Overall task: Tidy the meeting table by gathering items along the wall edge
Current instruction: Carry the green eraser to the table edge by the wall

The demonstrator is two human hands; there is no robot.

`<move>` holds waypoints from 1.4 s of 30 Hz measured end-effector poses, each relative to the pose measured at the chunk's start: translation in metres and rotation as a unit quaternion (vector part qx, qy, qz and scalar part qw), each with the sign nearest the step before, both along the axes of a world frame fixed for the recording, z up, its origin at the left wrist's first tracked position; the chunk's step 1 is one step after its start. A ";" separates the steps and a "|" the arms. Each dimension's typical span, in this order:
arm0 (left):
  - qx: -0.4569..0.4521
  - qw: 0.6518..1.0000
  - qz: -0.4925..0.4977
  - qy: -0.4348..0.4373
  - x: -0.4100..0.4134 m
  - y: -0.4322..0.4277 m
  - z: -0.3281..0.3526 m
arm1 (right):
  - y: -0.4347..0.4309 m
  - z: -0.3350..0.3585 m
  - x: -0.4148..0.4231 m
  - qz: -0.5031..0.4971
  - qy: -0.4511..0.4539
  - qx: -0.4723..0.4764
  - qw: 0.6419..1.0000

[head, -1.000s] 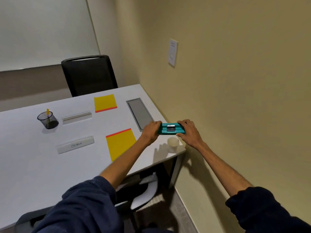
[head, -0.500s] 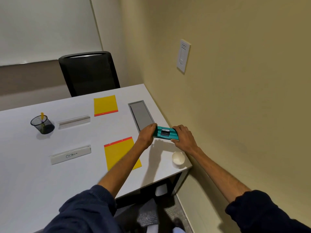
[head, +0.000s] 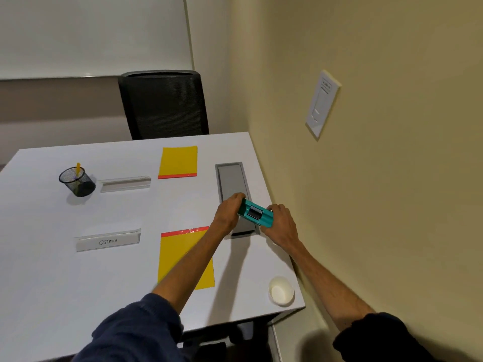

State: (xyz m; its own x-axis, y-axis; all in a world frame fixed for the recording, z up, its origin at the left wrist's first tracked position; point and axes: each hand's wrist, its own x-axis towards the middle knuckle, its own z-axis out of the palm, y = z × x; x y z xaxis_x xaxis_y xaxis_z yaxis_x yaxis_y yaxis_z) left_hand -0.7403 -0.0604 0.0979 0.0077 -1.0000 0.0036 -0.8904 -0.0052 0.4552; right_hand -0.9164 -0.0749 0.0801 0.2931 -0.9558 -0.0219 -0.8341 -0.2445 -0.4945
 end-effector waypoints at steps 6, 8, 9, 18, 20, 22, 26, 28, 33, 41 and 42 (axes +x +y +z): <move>0.000 1.000 0.015 0.002 0.016 -0.025 -0.024 | -0.023 -0.030 0.016 -0.012 -0.025 0.010 1.000; 0.006 0.998 0.055 0.023 0.017 -0.035 -0.033 | -0.031 -0.041 0.020 -0.034 -0.027 0.011 0.999; 0.015 0.996 0.082 0.033 0.016 -0.039 -0.039 | -0.036 -0.046 0.021 -0.047 -0.029 0.015 0.998; 0.100 0.985 0.137 0.025 0.018 -0.058 -0.108 | -0.099 -0.087 0.035 -0.167 -0.050 0.075 0.982; 0.108 0.984 0.141 0.029 0.021 -0.061 -0.121 | -0.111 -0.096 0.039 -0.178 -0.043 0.083 0.979; 0.114 0.982 0.146 0.036 0.025 -0.065 -0.132 | -0.121 -0.102 0.044 -0.181 -0.025 0.088 0.979; 0.126 0.981 0.141 0.042 0.030 -0.072 -0.152 | -0.137 -0.113 0.052 -0.195 -0.008 0.092 0.976; 0.131 0.983 0.123 0.036 0.029 -0.074 -0.160 | -0.142 -0.116 0.054 -0.205 -0.018 0.083 0.975; 0.152 0.984 0.088 0.027 0.029 -0.075 -0.178 | -0.148 -0.125 0.062 -0.198 -0.015 0.064 0.978; 0.175 0.981 0.088 -0.002 0.029 -0.073 -0.187 | -0.149 -0.133 0.065 -0.205 -0.014 0.067 0.976; 0.176 0.980 0.087 -0.002 0.029 -0.072 -0.187 | -0.149 -0.134 0.065 -0.204 -0.012 0.066 0.977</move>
State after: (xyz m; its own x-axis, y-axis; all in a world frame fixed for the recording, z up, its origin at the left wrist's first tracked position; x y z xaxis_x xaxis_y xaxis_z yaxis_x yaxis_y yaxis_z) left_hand -0.7114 -0.1328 -0.0887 0.1790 -0.9225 -0.3420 -0.8641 -0.3136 0.3937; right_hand -0.8516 -0.2236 -0.0537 -0.1087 -0.9826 -0.1508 -0.8363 0.1724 -0.5204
